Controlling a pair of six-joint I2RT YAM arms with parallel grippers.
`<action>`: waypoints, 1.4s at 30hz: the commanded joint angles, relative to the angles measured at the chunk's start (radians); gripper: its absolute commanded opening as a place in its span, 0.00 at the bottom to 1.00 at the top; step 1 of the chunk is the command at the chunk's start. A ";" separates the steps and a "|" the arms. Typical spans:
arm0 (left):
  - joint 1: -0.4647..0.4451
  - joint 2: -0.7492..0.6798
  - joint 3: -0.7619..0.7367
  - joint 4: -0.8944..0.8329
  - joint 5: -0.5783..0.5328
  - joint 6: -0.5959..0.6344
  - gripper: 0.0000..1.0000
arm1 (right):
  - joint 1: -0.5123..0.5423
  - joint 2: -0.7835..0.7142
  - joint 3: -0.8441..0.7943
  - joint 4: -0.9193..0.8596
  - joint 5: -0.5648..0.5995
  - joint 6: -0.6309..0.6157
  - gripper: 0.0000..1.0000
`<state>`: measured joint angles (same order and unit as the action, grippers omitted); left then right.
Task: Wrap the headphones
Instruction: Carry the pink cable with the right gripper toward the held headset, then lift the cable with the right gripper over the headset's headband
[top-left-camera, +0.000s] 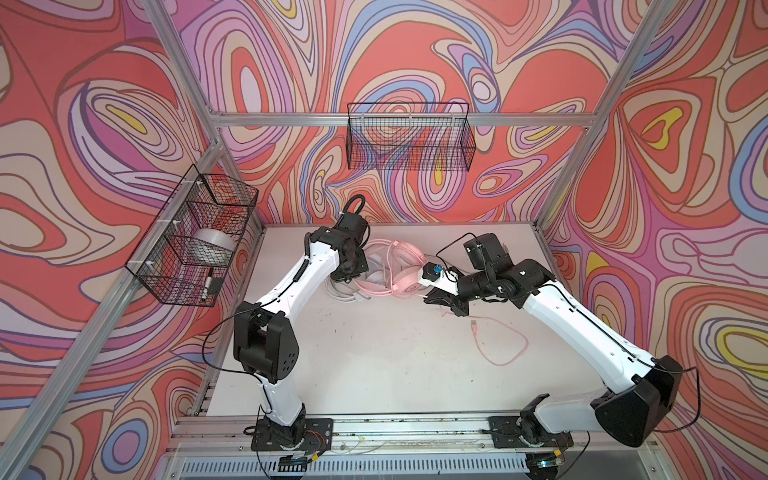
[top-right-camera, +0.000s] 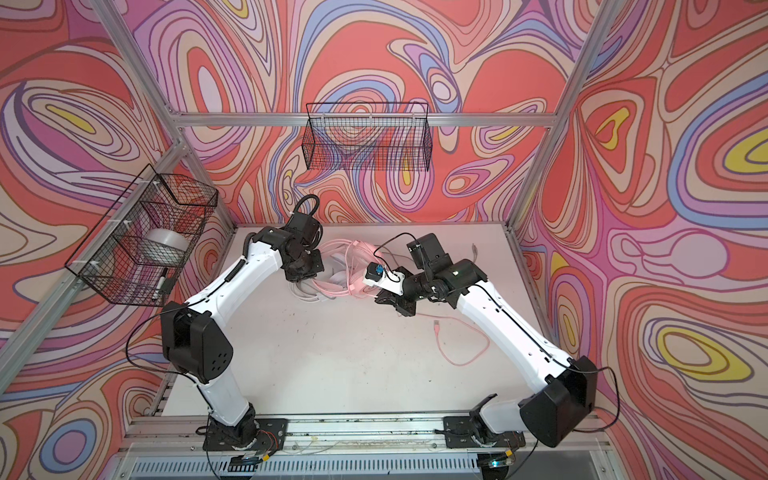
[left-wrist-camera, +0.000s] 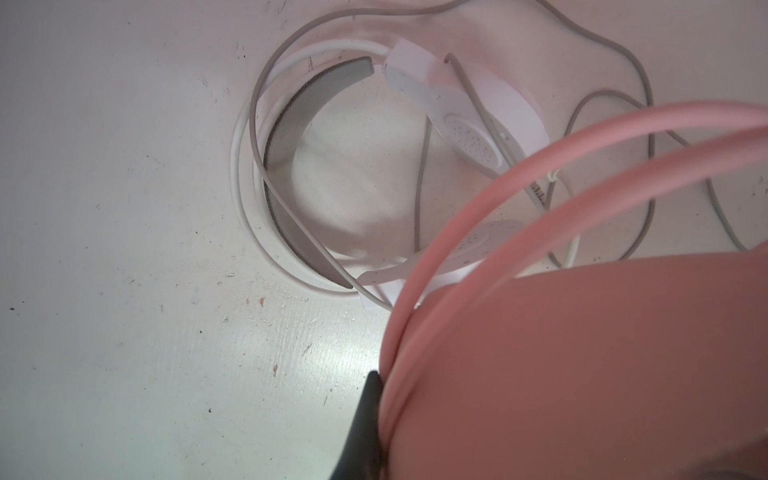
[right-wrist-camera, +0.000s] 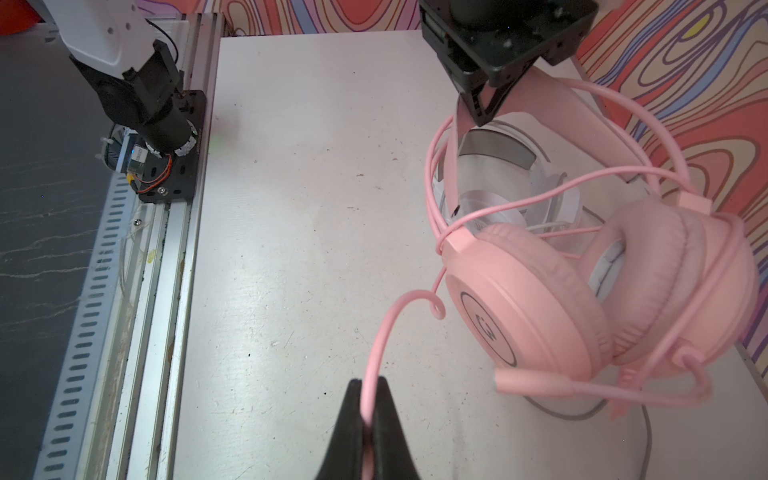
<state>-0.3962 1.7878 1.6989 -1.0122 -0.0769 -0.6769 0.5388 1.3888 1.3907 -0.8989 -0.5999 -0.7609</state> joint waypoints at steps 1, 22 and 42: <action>-0.009 0.004 0.045 -0.014 -0.018 -0.009 0.00 | 0.007 0.022 0.063 -0.046 -0.055 -0.047 0.00; -0.035 0.050 0.085 -0.083 -0.071 0.037 0.00 | 0.010 0.109 0.223 -0.080 -0.185 -0.091 0.00; -0.035 0.063 0.127 -0.063 -0.004 0.012 0.00 | 0.034 0.160 0.260 -0.231 -0.243 -0.178 0.00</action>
<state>-0.4301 1.8511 1.7752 -1.0885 -0.1154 -0.6327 0.5636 1.5314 1.6241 -1.0710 -0.8120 -0.8982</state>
